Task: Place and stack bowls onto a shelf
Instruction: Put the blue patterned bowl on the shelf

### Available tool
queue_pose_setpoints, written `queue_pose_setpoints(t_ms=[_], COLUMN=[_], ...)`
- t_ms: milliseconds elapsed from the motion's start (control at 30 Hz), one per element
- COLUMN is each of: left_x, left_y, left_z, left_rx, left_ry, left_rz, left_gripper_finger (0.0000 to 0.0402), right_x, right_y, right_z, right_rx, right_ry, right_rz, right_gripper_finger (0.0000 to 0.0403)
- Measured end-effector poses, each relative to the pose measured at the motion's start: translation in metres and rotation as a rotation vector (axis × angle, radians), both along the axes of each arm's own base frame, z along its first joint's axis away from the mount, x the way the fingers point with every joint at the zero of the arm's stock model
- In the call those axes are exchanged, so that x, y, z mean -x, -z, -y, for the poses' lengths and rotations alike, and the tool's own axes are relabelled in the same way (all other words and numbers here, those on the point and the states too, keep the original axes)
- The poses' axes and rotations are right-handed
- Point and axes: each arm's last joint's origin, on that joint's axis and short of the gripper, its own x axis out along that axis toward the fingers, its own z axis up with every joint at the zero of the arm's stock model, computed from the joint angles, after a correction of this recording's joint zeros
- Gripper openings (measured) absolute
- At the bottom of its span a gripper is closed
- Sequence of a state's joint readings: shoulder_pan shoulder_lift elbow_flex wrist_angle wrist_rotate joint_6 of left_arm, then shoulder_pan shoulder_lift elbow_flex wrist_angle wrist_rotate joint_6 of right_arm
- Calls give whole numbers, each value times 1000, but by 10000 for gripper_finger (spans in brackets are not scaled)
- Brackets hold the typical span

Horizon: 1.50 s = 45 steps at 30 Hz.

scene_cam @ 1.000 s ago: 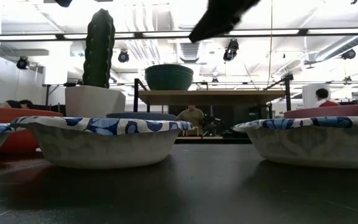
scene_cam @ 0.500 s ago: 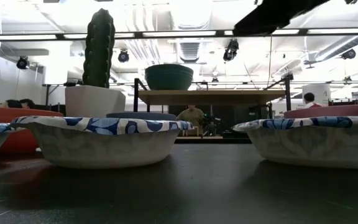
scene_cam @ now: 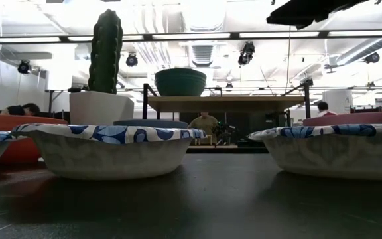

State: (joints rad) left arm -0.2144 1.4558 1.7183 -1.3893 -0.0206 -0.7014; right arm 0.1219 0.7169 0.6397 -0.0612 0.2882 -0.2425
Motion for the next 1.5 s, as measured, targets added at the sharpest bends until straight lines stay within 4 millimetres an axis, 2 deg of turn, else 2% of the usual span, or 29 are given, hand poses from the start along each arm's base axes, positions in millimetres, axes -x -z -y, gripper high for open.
queue_pose_setpoints(t_ms=[133, 233, 400, 500, 667, 867, 1167, 1500], left_x=[-25, -41, -58, -65, -72, -61, -31, -21], left_y=[25, 50, 84, 94, 103, 136, 193, 227], left_z=[38, 59, 72, 76, 80, 80, 64, 58], left_rx=[-65, -165, -238, -263, -382, -377, -335, -271], left_ry=[220, 278, 273, 289, 260, 206, 87, -13], left_rz=[-146, -214, -326, -338, -265, -250, -184, -109], left_gripper_finger=[84, 84, 92, 106, 137, 165, 168, 168], right_x=[2, 2, 2, 2, 3, 9, 14, 14], right_y=[-2, -2, -1, -2, -2, -3, -5, -5], right_z=[0, 0, 0, 0, 0, 0, 1, 1], right_rx=[16, 19, 29, 28, 9, -13, -29, -31], right_ry=[-4, -4, -7, -7, -14, -25, -33, -29], right_rz=[7, 8, 4, 4, 6, 5, 15, 15], right_gripper_finger=[162, 160, 160, 158, 157, 157, 157, 157])
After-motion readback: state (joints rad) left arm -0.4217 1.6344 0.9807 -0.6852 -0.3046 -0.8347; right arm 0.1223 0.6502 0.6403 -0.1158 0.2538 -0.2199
